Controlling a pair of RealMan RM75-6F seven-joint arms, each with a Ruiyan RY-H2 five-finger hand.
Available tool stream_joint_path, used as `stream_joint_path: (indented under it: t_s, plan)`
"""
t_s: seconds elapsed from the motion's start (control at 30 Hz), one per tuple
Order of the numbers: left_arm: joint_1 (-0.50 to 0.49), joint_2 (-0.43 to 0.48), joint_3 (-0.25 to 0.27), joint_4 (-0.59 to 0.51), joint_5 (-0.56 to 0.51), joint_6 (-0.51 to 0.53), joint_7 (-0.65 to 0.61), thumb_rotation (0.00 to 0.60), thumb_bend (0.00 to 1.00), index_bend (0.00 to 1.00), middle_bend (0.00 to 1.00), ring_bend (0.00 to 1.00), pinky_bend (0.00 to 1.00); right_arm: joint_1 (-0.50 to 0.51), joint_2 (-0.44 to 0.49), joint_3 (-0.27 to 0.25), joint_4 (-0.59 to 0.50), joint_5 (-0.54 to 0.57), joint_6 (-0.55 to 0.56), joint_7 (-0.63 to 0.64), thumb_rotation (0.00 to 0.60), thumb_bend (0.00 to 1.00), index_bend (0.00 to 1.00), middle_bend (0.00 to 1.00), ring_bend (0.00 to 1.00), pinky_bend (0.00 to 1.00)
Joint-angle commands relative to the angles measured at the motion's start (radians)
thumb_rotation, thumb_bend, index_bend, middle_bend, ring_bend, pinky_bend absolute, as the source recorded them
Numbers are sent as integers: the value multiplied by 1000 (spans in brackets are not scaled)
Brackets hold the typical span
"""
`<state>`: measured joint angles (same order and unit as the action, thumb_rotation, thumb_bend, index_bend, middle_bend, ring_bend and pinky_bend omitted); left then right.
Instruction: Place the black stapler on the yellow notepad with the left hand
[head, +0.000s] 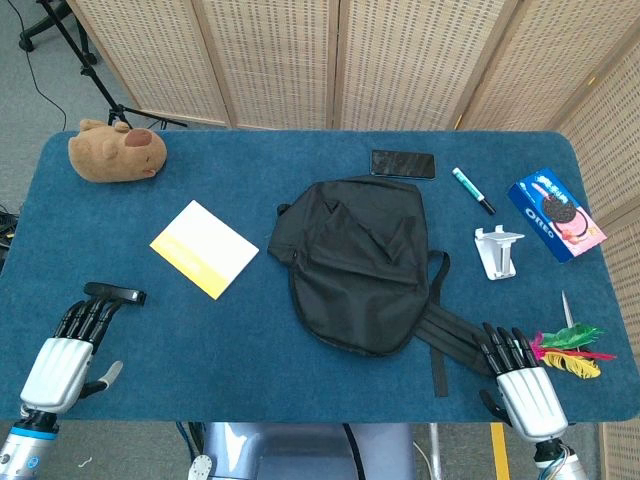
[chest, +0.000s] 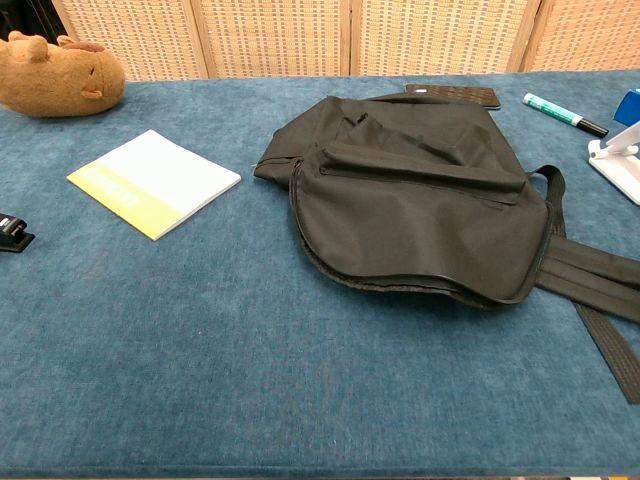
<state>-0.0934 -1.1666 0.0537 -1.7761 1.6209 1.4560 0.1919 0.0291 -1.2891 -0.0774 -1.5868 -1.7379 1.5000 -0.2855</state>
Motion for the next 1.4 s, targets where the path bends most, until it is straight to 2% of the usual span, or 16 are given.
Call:
stream_joint_path:
  t_s: [0.03, 0.77, 0.9, 1.07, 1.4]
  plan:
    - [0, 0, -1, 0, -1, 0, -1, 600, 285, 5, 0, 0, 77, 0, 0, -2, 1, 0, -2, -2, 600, 337, 67, 0, 0, 0]
    - [-10, 6, 1, -8, -11, -32, 25, 600, 285, 5, 0, 0, 77, -6, 6, 3, -4, 4, 10, 2, 600, 337, 67, 0, 0, 0]
    - [-27, 6, -9, -2, -36, -65, 34, 600, 287, 5, 0, 0, 77, -8, 12, 6, -6, 5, 19, 11, 600, 337, 67, 0, 0, 0]
    - [-78, 25, -46, 17, -81, -131, 48, 600, 289, 7, 0, 0, 77, -10, 9, 4, -7, -1, 22, 2, 600, 337, 67, 0, 0, 0]
    - [-183, 75, -99, 56, -175, -283, 81, 600, 290, 74, 0, 0, 77, -10, 3, 3, -3, 0, 16, -7, 600, 337, 67, 0, 0, 0]
